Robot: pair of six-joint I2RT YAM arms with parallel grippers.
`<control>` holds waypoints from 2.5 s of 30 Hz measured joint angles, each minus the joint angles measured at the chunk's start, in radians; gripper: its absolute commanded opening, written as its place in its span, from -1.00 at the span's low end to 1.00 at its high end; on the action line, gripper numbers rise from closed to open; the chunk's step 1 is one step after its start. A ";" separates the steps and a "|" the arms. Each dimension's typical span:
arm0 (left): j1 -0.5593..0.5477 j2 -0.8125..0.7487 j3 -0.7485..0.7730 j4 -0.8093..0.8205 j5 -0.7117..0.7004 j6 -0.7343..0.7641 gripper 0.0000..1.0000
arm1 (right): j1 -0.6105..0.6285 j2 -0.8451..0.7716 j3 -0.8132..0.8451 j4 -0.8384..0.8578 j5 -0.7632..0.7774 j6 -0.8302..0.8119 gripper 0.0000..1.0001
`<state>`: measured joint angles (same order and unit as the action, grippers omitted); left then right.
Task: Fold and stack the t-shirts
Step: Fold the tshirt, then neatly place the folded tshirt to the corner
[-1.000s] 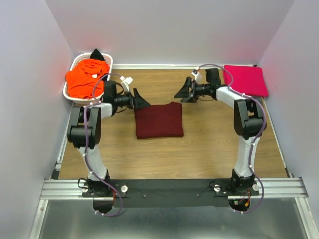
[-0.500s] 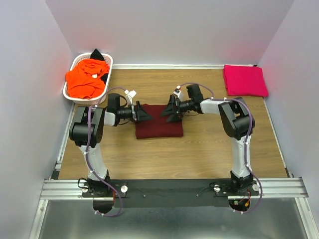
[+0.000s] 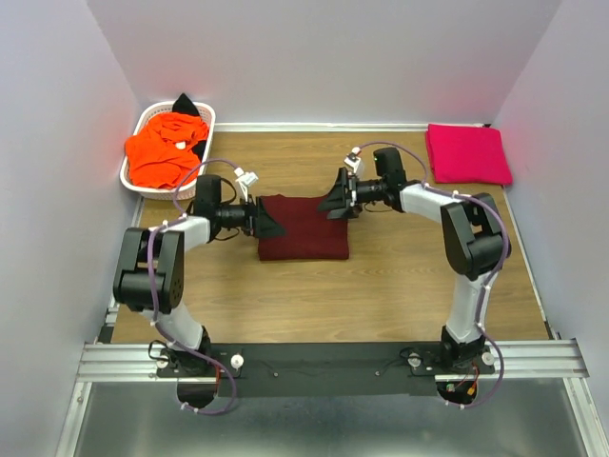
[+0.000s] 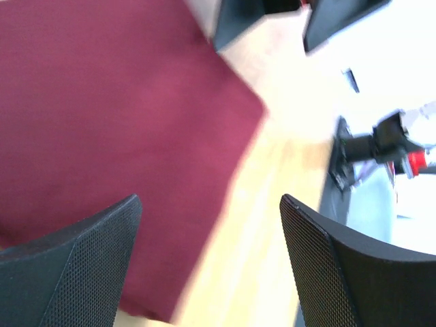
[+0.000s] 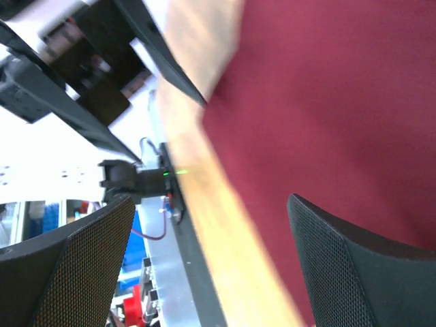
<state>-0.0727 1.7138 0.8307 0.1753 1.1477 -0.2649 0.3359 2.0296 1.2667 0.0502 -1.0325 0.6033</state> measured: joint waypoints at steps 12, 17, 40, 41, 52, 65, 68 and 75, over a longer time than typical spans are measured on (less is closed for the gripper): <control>-0.142 0.111 -0.066 0.090 0.075 -0.101 0.91 | 0.167 0.017 -0.122 0.122 -0.019 0.194 1.00; -0.081 0.223 -0.021 0.130 0.226 -0.151 0.91 | 0.138 0.088 -0.142 0.175 -0.073 0.228 1.00; -0.006 -0.238 0.068 -0.297 -0.150 0.342 0.75 | 0.014 -0.245 -0.148 -0.087 -0.031 -0.065 1.00; -0.023 -0.282 0.081 -0.301 -0.190 0.372 0.63 | -0.005 -0.270 -0.147 -0.121 0.007 -0.106 1.00; -0.607 -0.446 0.095 -0.295 -0.713 0.850 -0.26 | -0.127 -0.336 -0.227 -0.242 0.267 -0.157 1.00; -0.910 -0.123 0.032 -0.204 -0.961 1.051 -0.33 | -0.129 -0.336 -0.263 -0.265 0.396 0.001 1.00; -0.909 -0.066 0.032 -0.187 -0.989 1.076 -0.22 | -0.129 -0.336 -0.264 -0.264 0.397 0.008 1.00; -0.909 0.024 0.050 -0.116 -1.038 1.110 -0.06 | -0.129 -0.335 -0.275 -0.262 0.396 0.014 1.00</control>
<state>-0.9821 1.7378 0.8810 0.0593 0.1101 0.8455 0.2073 1.6943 0.9916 -0.2119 -0.6361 0.6174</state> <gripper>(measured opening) 0.456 0.997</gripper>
